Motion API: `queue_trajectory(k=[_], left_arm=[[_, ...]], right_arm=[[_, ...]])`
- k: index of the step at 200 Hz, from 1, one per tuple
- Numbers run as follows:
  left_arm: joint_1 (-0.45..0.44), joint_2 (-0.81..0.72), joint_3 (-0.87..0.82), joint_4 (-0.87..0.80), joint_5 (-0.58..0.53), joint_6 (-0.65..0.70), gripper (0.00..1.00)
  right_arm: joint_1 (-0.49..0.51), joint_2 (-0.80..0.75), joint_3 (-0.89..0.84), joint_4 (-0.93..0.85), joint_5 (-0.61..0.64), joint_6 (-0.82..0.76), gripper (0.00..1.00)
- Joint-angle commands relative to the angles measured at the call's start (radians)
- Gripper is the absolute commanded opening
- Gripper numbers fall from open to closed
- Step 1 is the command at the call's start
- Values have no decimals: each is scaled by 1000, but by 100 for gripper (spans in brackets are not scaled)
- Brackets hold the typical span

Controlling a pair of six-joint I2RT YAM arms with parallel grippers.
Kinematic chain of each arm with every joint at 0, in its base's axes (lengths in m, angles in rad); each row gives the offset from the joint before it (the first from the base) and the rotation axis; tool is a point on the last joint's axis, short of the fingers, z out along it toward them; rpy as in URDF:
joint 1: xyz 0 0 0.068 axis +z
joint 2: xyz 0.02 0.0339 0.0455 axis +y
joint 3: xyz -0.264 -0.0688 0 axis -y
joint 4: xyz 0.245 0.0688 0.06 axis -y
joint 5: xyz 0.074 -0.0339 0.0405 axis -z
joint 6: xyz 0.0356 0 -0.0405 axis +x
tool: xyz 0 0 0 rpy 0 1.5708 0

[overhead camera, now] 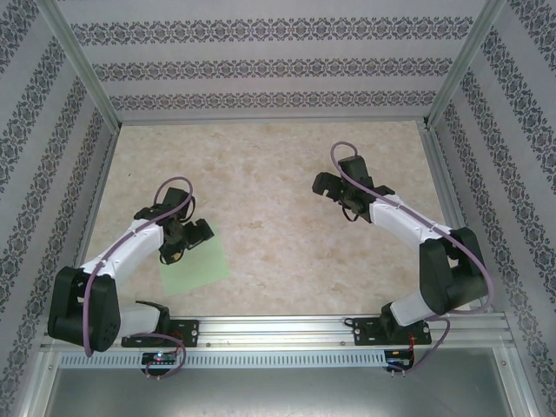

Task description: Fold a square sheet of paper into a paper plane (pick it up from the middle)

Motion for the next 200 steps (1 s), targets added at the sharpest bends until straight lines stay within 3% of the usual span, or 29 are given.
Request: queue_trajectory(k=[1, 116, 200], left_arm=[[-34, 29, -9, 14, -15, -63, 99], [-213, 253, 77, 123, 22, -129, 100], [-293, 532, 319, 293, 254, -160, 100]], right_arm=[[22, 19, 39, -20, 20, 15, 98], [12, -21, 0, -50, 74, 14, 98], [-75, -107, -81, -56, 65, 14, 98]])
